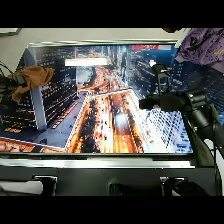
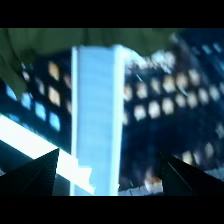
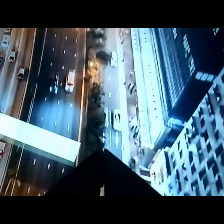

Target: Fold the clothes and pants, and hang the long-sleeved shirts on hangers.

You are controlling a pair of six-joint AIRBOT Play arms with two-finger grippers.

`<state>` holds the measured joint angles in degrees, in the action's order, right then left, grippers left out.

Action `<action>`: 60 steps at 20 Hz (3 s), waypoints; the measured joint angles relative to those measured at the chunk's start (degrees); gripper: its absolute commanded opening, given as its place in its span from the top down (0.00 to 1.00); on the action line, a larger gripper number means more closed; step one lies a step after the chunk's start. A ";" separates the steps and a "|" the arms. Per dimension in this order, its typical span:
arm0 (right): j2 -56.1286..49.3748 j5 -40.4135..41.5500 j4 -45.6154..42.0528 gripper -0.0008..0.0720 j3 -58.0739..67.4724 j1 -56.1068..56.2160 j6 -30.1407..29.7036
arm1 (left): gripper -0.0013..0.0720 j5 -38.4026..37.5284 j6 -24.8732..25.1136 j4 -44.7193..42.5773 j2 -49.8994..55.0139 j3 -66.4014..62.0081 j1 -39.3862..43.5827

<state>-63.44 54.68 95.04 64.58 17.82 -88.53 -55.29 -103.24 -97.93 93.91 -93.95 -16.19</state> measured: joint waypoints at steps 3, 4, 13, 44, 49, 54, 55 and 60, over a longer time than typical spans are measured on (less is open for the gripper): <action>0.00 0.00 0.00 0.95 0.00 0.00 0.00 | 0.00 1.36 -0.79 -0.94 13.18 -10.56 -3.91; 0.00 0.00 0.00 0.95 0.00 0.00 0.00 | 0.00 1.99 -0.92 -1.05 17.00 -13.46 -4.94; 0.00 0.00 0.00 0.95 0.00 0.00 0.00 | 0.28 13.79 -4.39 -1.46 32.33 -21.29 -9.77; 0.00 -0.44 0.00 0.95 0.00 0.00 0.00 | 0.12 -5.68 -20.31 25.24 -6.88 6.75 68.46; 0.00 -0.42 -0.02 0.95 0.00 0.00 0.00 | 0.05 -4.50 -23.80 24.22 -9.35 11.30 67.80; 0.00 -1.64 -0.04 0.95 0.00 0.00 0.00 | 0.07 -10.01 -21.68 18.64 -16.70 12.11 54.90; 0.00 -3.04 -0.07 0.95 0.00 0.00 0.00 | 0.07 -10.93 -20.65 18.16 -17.79 12.15 52.04; 0.00 -6.86 -0.09 0.94 0.00 0.00 -0.02 | 0.07 -14.16 -16.41 16.79 -20.17 12.26 39.54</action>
<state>-63.44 47.81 94.96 64.58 17.82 -88.55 -69.45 -119.66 -81.14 73.73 -81.69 23.35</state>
